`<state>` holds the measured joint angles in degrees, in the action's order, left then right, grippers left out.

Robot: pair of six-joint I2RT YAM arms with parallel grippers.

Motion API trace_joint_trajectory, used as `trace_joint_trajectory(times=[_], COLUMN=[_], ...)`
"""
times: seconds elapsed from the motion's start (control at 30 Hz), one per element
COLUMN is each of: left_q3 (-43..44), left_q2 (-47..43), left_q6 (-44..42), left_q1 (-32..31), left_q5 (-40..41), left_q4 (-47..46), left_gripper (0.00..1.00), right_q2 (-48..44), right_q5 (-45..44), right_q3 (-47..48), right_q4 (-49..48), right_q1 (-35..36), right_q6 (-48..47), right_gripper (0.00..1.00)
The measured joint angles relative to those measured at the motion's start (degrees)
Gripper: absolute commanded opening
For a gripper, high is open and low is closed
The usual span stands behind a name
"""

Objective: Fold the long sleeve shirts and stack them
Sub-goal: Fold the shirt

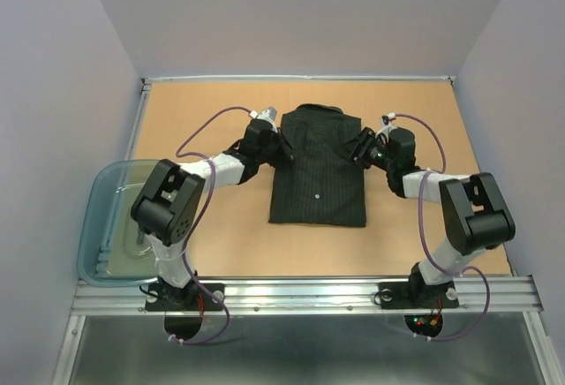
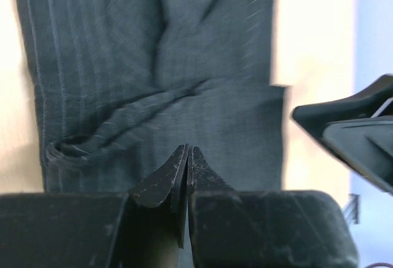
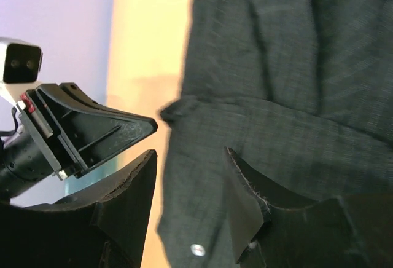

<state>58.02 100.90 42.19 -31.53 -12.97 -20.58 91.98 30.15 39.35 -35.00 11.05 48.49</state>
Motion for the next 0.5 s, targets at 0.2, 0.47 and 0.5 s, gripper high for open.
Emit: trace_joint_trajectory(times=[0.2, 0.47, 0.5], left_q3=[0.79, 2.43, 2.27], left_q2=[10.01, 10.19, 9.33], left_q6=[-0.33, -0.37, -0.37], left_q1=[1.03, 2.49, 2.38], left_q5=[-1.57, -2.29, -1.9], left_q4=[-0.11, -1.49, -0.87], left_gripper=[0.12, 0.16, 0.19], right_q2=[11.3, 13.31, 12.48], right_q5=[2.75, 8.26, 8.66], right_q3=[0.04, 0.0, -0.07], right_q4=[-0.11, -2.73, -2.58], right_q1=[-5.2, -8.02, -8.02], right_q6=[-2.36, -2.82, -2.71], right_gripper=[0.52, 0.52, 0.52])
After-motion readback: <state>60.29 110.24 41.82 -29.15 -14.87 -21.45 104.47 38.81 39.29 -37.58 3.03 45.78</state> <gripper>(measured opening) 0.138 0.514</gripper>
